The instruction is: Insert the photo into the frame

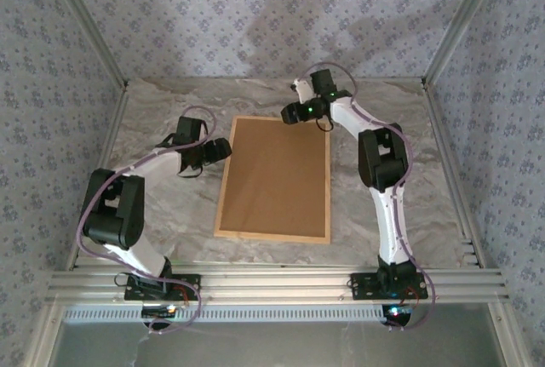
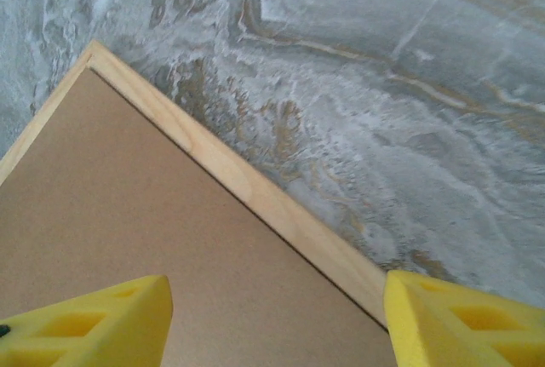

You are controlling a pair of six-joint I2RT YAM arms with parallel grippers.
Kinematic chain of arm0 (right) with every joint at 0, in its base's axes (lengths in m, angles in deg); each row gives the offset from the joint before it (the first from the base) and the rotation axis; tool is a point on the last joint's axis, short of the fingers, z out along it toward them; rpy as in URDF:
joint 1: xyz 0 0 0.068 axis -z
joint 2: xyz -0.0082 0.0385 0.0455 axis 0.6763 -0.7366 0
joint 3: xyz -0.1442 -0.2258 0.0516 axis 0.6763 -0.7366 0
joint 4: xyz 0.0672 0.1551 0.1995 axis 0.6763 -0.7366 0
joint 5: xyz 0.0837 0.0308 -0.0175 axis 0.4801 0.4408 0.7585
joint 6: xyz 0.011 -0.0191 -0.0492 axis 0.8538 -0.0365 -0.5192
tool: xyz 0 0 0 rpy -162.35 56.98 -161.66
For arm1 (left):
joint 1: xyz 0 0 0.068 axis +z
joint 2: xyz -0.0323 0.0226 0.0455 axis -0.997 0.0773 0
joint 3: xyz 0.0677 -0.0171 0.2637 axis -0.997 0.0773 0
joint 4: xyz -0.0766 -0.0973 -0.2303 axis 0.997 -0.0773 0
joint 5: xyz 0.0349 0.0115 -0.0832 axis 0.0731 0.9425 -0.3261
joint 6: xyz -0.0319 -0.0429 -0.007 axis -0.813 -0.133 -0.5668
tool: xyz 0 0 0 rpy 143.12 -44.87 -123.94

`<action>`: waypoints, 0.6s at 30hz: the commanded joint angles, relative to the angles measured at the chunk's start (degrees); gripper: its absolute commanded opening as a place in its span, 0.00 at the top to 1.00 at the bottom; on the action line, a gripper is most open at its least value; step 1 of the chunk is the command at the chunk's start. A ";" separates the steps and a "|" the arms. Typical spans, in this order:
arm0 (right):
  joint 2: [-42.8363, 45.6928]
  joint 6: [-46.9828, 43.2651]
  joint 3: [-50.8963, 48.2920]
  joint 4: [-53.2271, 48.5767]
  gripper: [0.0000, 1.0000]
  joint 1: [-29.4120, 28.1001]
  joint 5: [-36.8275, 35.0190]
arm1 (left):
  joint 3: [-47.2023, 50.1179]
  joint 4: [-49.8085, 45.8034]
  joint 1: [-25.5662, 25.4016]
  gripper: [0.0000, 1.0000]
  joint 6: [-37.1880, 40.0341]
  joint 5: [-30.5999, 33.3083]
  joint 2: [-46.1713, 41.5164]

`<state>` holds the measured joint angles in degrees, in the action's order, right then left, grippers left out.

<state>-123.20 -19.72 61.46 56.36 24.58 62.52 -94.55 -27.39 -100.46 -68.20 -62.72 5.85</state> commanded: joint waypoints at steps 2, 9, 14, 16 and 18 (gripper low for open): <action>-2.64 0.90 5.04 -5.36 0.33 -0.68 0.20 | 0.07 -1.40 -0.27 0.19 -0.14 0.66 -2.28; -4.69 1.57 8.39 -9.55 0.34 -1.13 -1.00 | 0.36 -1.66 -0.31 0.19 0.00 0.44 -2.63; -6.09 1.36 10.91 -11.38 0.35 -1.36 -1.26 | 0.45 -1.70 -0.31 0.19 0.34 0.38 -2.67; -6.74 1.32 12.08 -13.23 0.35 -1.44 -1.26 | 0.53 -1.79 -0.31 0.19 0.43 0.42 -2.59; -7.36 1.39 13.08 -14.15 0.35 -1.44 -1.26 | 0.62 -1.66 -0.31 0.19 0.44 0.25 -2.58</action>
<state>-128.49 -18.80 72.11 46.35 23.64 61.82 -94.42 -28.09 -100.57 -68.15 -62.74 4.91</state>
